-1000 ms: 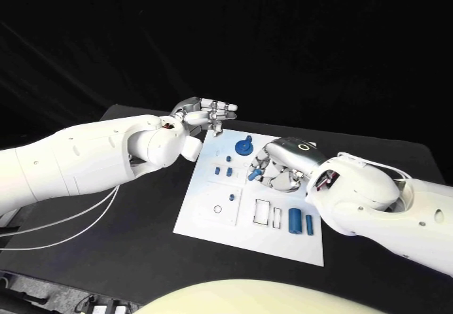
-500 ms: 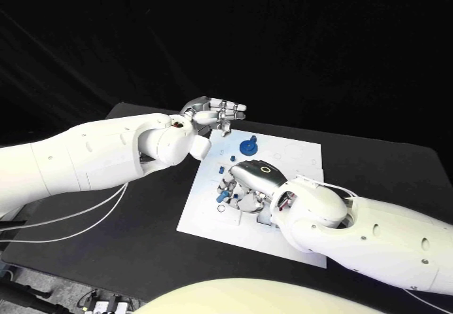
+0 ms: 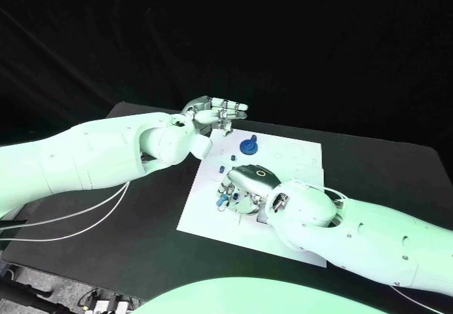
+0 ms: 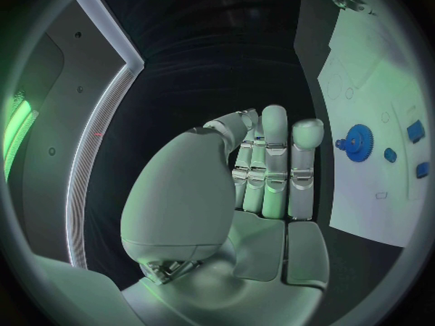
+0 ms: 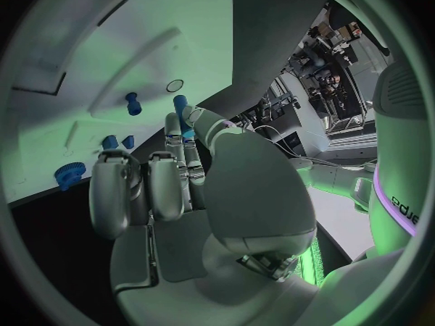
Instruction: Assemble the parts on the task board
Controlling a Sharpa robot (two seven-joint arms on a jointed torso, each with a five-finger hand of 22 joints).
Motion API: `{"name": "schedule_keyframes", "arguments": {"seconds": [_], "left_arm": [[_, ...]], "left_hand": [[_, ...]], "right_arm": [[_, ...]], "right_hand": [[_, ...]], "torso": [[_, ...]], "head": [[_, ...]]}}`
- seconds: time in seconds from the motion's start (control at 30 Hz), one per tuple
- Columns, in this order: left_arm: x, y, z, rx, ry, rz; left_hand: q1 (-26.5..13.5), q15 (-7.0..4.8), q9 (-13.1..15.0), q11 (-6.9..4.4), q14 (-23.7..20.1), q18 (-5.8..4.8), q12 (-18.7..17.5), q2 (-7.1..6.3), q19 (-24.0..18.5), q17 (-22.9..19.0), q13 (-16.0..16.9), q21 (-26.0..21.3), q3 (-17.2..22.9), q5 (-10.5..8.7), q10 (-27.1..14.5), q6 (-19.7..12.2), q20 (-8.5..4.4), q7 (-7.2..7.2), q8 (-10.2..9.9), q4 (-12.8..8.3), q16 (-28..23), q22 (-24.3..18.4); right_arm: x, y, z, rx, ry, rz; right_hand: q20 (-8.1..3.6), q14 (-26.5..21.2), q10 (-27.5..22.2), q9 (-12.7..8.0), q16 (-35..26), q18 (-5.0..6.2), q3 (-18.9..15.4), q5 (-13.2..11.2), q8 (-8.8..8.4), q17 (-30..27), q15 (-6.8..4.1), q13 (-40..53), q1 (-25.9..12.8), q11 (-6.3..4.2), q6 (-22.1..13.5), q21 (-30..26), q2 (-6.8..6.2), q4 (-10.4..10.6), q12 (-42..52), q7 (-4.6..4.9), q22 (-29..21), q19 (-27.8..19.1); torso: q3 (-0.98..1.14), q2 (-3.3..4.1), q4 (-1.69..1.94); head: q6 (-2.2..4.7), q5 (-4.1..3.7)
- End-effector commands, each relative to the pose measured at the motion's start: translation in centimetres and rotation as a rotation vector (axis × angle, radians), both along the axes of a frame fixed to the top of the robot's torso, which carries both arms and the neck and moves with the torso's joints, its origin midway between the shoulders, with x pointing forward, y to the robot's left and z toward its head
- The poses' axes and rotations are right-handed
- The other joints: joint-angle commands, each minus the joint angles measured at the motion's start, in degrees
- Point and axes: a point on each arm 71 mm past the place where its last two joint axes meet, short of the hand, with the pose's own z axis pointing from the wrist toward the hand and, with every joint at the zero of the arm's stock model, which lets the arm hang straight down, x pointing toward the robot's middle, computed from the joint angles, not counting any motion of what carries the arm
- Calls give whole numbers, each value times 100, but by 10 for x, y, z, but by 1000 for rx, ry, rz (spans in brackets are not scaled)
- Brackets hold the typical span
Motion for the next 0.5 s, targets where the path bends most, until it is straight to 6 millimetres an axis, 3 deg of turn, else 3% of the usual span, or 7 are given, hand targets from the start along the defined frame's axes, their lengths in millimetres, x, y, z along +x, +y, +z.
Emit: {"name": "schedule_keyframes", "arguments": {"seconds": [0.03,0.5], "left_arm": [[0,-2,0,-16,9,-16],[0,-1,0,-14,11,-13]], "left_hand": [[17,13,-8,-7,-38,103,30,57,-18,-6,6,-18,-20,-13,-33,4,2,32,2,-12,-38,-2],[17,13,-8,-7,-38,103,31,58,-18,-6,6,-19,-20,-13,-33,4,2,32,3,-12,-38,-2]], "right_arm": [[-1,-1,-4,-42,3,4],[-1,-3,-8,-88,15,11]], "right_hand": [[-24,257,-12,8,33,-95,23,31,13,-3,-21,1,-31,3,19,-29,-12,8,-28,10,1172,133],[-24,258,-6,11,36,-96,26,33,14,-1,-20,4,-36,3,22,-25,-6,10,-30,9,1173,134]], "torso": [[3,2,8],[0,5,15]], "head": [[9,-45],[-13,-41]]}}
